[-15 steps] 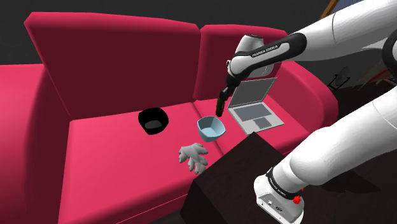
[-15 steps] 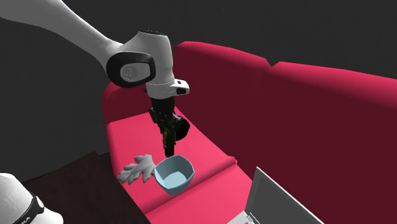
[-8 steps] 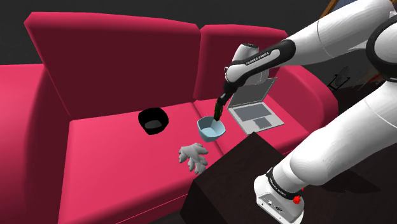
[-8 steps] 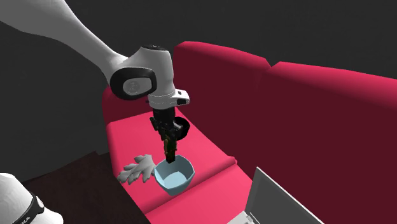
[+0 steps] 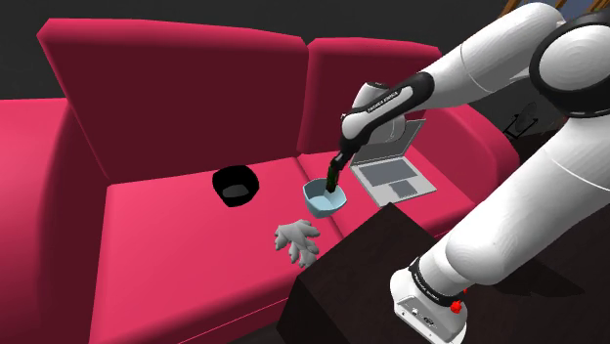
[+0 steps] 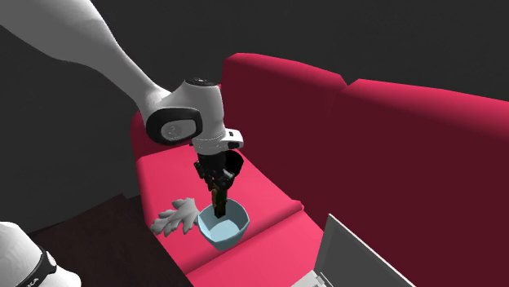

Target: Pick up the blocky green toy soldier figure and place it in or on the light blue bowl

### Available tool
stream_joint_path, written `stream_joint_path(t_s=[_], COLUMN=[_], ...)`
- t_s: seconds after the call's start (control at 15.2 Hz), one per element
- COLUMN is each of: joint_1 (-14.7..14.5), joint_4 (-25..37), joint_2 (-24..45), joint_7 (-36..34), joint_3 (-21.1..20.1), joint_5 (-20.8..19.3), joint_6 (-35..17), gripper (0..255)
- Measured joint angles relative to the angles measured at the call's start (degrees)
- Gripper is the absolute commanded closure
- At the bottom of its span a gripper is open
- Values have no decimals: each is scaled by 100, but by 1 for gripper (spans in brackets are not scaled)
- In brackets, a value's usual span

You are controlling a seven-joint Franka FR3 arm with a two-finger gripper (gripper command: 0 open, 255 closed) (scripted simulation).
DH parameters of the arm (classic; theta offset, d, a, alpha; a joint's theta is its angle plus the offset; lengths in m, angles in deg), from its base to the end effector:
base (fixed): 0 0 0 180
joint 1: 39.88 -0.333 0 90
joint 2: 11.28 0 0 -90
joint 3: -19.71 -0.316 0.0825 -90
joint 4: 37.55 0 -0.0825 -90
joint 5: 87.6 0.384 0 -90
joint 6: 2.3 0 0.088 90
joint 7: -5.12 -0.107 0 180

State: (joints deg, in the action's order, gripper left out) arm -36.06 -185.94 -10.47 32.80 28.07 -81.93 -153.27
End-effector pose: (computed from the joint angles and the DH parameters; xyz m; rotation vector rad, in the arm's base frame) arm 0.4350 -0.0966 0.2560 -3.0937 -0.2866 -0.0705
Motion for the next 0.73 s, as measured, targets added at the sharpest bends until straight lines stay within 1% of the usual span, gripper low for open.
stream_joint_path(t_s=[0.33,0.73], joint_1=[-6,-4], joint_4=[-17,-18], joint_2=[377,411], joint_7=[152,168], joint_3=[-35,-39], joint_5=[199,218], joint_6=[-384,-422], gripper=[255,255])
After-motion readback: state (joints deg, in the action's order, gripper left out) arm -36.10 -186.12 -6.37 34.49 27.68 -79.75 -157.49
